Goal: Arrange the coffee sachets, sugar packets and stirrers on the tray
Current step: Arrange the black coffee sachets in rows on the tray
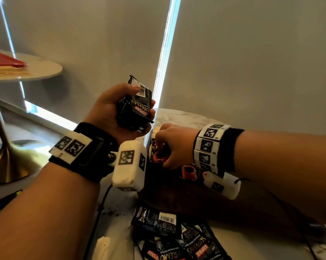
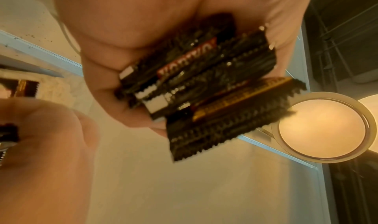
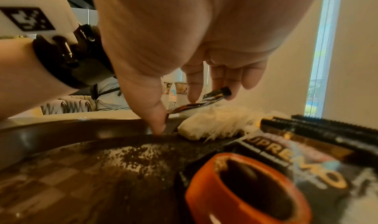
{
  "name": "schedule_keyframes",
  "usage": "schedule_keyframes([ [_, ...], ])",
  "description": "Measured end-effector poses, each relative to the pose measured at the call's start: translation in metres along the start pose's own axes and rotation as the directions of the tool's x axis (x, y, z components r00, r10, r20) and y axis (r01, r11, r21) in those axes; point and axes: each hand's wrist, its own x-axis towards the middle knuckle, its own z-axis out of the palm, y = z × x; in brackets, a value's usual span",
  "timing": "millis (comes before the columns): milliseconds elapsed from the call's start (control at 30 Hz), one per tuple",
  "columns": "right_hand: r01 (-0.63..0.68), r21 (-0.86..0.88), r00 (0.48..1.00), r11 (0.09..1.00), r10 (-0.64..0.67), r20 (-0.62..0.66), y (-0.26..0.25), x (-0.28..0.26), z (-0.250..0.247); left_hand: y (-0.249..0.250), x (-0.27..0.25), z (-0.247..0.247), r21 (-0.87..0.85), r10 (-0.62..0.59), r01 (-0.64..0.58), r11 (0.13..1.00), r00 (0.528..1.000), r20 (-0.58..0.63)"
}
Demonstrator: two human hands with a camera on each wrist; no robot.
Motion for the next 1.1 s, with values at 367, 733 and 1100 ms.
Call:
schedule_keyframes([
  [367,0.000,-0.070,0.999,0.998,0.003,0.045,-0.008,0.020,0.009,-0.006,0.007,-0.003,-0.018,-0.015,0.015,1.000,1.000,-0.019],
  [733,-0.061,0.095,0.993,0.994,0.070,-0.093,0.009,0.005,0.000,-0.012,0.011,-0.005,0.029,-0.051,0.052,0.998,0.998,-0.036],
  [1100,0.116,0.430,0.899,0.895,0.089,-0.429,0.034,-0.057,-0.017,-0.042,0.018,0.007,0.093,-0.110,0.116,0.989,0.992,-0.068],
])
